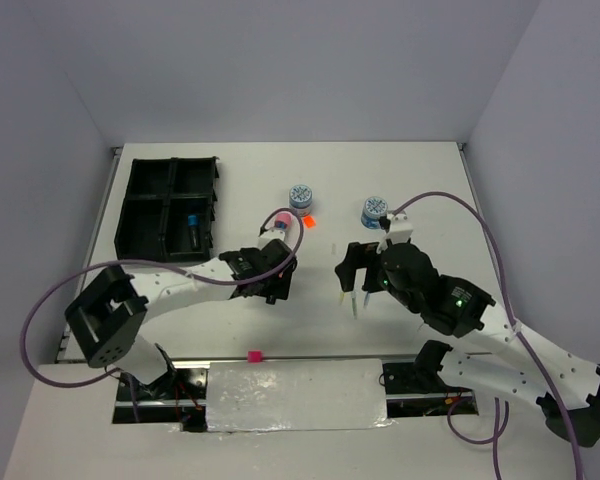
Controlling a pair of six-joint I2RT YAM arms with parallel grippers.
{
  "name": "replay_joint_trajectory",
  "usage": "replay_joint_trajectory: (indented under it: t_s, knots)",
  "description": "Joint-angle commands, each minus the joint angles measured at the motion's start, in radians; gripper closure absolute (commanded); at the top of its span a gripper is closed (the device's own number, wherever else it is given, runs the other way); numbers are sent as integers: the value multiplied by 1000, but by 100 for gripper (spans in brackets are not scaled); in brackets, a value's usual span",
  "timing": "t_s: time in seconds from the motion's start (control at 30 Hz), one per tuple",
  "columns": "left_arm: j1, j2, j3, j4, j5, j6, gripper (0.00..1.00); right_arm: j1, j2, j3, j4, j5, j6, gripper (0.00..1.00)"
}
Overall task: Sort the stationery into containers
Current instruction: Pick up the pen from the center of the board.
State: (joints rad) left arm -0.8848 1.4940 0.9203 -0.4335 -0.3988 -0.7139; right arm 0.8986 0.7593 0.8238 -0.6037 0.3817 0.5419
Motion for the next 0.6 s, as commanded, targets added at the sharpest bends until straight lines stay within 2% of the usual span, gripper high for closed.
replay_joint_trajectory:
  t_s: [0.0, 0.13, 0.2, 0.37, 0.4, 0.43, 0.5, 0.57]
  knots:
    - [1, 64, 58, 87, -12, 16, 12, -6, -35, 3, -19, 5, -5, 0]
    - [3, 141, 63, 114, -15, 21, 16, -7, -44, 1, -28, -1, -13, 0]
    - [12, 158, 45, 143, 4, 28, 24, -7, -55, 3, -28, -4, -20, 0]
    - [30, 195, 31, 193, 26, 25, 30, -6, -71, 11, -28, -10, -36, 0]
    - [35, 199, 22, 194, 29, 22, 35, -6, -71, 17, -30, -12, -37, 0]
    - [35, 206, 15, 202, 35, 19, 36, -7, -71, 18, -31, -13, -40, 0]
    - [37, 213, -4, 203, 38, 5, 46, -6, -71, 24, -38, -12, -40, 0]
    - [37, 216, -30, 200, 38, -10, 47, -6, -72, 31, -36, -10, -43, 0]
